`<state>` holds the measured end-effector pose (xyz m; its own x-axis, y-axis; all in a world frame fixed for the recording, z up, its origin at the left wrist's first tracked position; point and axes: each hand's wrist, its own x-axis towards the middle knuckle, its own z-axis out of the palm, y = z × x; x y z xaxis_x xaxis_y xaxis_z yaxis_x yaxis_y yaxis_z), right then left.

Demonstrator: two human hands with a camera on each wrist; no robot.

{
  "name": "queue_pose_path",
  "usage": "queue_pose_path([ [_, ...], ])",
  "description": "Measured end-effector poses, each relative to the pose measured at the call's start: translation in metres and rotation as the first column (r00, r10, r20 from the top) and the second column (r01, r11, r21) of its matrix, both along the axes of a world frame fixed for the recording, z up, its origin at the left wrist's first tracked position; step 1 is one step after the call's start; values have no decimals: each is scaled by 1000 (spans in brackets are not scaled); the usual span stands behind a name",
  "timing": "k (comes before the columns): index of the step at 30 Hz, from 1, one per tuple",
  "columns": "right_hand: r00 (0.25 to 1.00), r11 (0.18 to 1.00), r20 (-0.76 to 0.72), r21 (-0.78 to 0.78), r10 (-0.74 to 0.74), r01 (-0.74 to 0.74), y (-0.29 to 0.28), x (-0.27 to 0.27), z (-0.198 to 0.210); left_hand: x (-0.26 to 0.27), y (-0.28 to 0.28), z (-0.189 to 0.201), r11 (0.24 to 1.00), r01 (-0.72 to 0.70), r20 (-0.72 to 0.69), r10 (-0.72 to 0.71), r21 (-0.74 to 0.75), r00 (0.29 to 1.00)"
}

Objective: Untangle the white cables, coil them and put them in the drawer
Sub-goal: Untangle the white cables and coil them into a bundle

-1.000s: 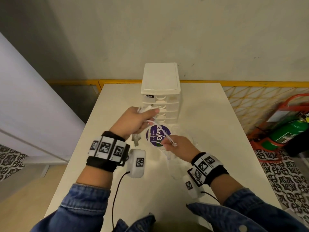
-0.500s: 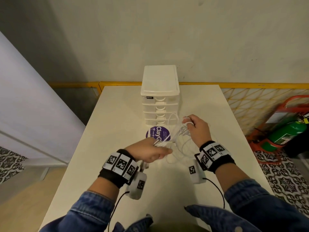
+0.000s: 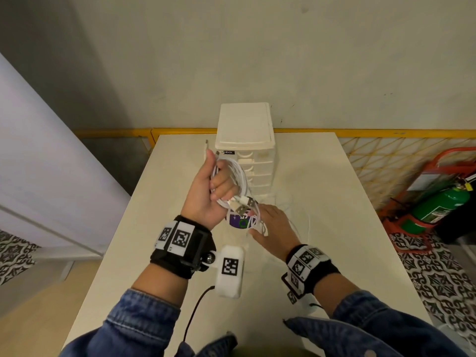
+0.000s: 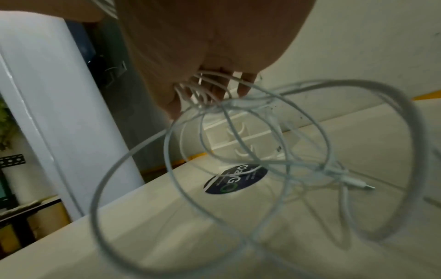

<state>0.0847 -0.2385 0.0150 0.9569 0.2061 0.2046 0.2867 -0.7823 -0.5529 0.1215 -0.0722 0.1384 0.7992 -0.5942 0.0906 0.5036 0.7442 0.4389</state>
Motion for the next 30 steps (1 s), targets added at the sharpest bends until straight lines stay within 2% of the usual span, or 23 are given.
queue_pose_path([
  [2,999,1000,49,-11,9,-8,3,0,1,3,5,3,996,-80,7,80,-28,997],
  [4,998,997,47,51,51,-54,4,1,4,8,11,6,982,-190,16,190,-23,982],
  [8,989,980,36,129,147,-150,14,1,13,18,21,10,898,-440,-21,440,6,898],
  [9,986,975,37,151,161,-165,18,-1,16,18,21,10,850,-522,-18,524,77,851],
  [11,980,960,55,200,191,-198,24,-4,22,17,19,9,696,-665,60,678,271,733],
  [14,971,936,84,262,222,-236,30,-7,31,14,13,4,435,-771,330,723,466,607],
  [16,971,909,76,341,227,-239,33,-9,39,14,11,-3,300,-805,517,641,512,567],
  [17,971,895,73,375,230,-240,34,-9,43,14,10,-9,236,-819,622,551,523,556],
  [19,969,880,74,408,234,-244,34,-8,49,16,9,-23,69,-835,806,226,547,547],
  [21,970,867,66,436,235,-240,29,-4,53,17,9,-33,-59,-811,799,-141,582,584],
  [23,977,858,59,469,206,-209,22,-1,54,18,12,-36,-83,-762,703,-334,642,629],
  [25,986,849,38,503,165,-161,16,1,53,16,13,-36,-66,-692,611,-416,719,674],
  [30,994,811,-50,583,95,-48,4,5,50,8,13,-36,110,-479,476,-432,871,766],
])
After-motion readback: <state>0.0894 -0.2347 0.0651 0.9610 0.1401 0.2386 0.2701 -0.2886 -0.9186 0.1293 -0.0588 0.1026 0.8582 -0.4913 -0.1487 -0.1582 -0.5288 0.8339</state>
